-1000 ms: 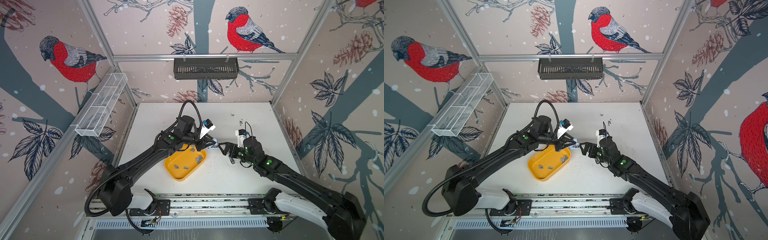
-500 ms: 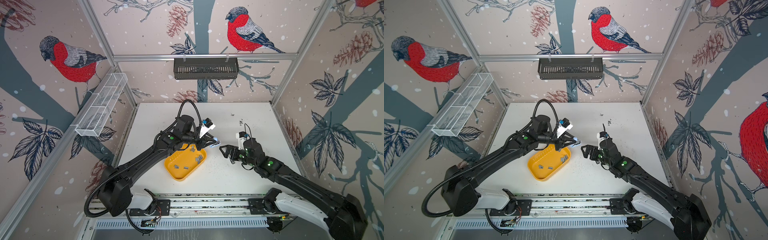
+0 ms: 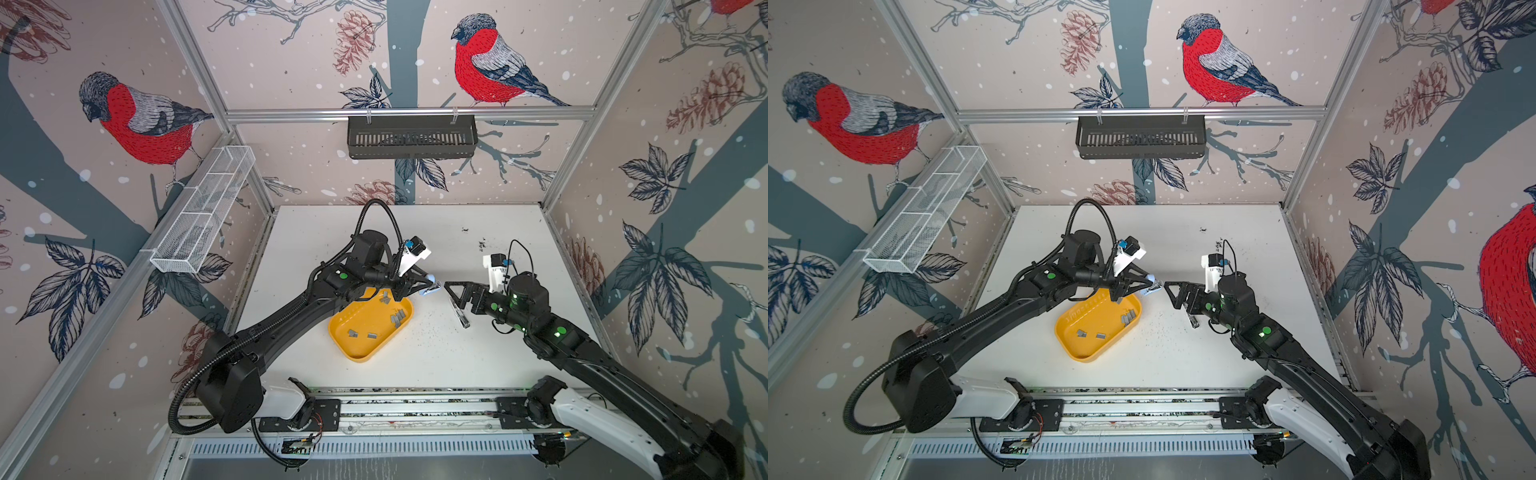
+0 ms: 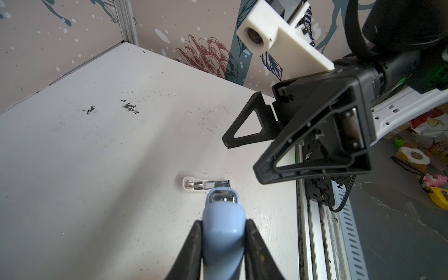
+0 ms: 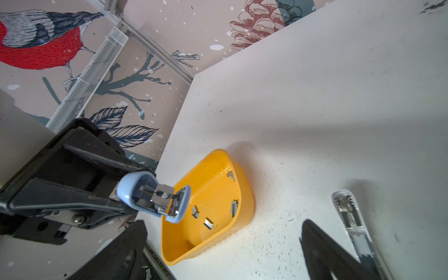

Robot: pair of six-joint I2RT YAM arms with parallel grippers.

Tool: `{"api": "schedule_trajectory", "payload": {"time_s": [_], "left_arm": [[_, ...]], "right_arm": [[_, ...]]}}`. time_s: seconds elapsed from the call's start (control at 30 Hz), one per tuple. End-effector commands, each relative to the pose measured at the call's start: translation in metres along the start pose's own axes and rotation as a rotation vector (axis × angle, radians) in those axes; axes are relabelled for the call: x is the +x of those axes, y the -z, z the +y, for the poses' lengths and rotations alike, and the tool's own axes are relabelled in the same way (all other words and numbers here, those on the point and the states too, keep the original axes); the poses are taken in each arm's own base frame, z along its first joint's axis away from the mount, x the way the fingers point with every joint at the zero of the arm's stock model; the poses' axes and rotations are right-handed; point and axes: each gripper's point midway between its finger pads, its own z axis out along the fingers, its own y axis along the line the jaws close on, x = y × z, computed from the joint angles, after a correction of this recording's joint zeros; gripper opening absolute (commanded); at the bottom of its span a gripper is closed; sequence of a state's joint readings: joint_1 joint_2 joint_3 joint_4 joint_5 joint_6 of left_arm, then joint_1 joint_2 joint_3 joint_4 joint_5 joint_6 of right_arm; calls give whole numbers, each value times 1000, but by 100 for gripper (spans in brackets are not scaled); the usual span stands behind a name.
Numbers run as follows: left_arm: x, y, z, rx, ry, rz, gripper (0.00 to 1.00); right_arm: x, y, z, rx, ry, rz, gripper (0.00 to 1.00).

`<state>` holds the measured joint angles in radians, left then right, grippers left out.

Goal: Load the staples into the stapler

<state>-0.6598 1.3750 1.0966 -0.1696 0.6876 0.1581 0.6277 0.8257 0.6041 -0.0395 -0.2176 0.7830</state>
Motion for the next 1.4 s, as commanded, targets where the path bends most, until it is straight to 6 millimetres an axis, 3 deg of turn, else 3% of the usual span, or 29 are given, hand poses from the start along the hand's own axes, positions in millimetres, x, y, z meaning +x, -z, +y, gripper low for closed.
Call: {"api": "schedule_trajectory", "payload": {"time_s": [0.0,0.27,0.6,1.13,1.37], "left_arm": [[-9,0,-2,18,-33,-30,15],[-10,1,-3,20,-36,-34,16],[-11,2,-5,21,-40,-36,16],[-12,2,-7,30,-39,-43,16],[-11,2,-6,26,-38,-40,16]], "right_arm": [[-10,-2,20,-92,6,-16,100],[-9,-11,23,-110,-2,0,100],[-3,-23,12,-83,-12,26,100],[35,-29,-39,91,-24,118,99],[55,-39,-32,67,9,185,99]]}}
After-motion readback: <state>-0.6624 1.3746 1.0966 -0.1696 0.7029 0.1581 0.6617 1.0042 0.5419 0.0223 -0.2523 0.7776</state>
